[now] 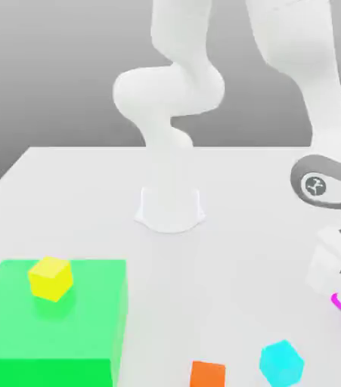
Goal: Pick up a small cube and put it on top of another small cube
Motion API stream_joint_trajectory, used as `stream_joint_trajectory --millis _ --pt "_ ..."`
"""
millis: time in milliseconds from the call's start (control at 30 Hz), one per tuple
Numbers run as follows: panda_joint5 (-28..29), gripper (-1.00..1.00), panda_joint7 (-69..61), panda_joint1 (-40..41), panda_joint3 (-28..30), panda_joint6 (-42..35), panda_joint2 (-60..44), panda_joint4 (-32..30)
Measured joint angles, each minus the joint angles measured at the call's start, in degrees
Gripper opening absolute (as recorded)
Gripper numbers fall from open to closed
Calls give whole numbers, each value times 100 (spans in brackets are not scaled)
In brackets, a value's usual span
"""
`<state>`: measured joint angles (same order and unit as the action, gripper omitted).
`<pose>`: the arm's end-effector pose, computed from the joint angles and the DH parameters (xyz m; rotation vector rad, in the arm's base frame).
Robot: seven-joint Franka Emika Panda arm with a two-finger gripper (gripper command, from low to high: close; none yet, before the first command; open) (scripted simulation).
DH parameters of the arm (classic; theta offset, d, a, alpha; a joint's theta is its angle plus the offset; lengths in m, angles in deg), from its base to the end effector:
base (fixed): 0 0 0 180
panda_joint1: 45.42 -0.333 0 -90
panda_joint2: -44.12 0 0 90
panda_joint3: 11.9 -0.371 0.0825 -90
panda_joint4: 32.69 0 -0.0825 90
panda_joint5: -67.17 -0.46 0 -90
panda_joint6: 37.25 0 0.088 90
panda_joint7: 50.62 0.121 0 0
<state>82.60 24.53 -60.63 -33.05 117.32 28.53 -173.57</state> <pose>0.4125 0.3249 0.1658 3.0517 -0.6904 0.0187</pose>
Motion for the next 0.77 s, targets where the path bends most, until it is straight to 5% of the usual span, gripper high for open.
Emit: stream_joint_trajectory --millis 500,633,667,767 --pt "-1274 -100 -2004 3316 2340 -1696 2498 -610" --pt "-1468 -100 -2296 3574 2682 -1148 2158 -816" --pt "-1484 100 -2313 3586 2697 -972 2027 -862" --pt "-1484 100 -2314 3587 2697 -972 2027 -862"
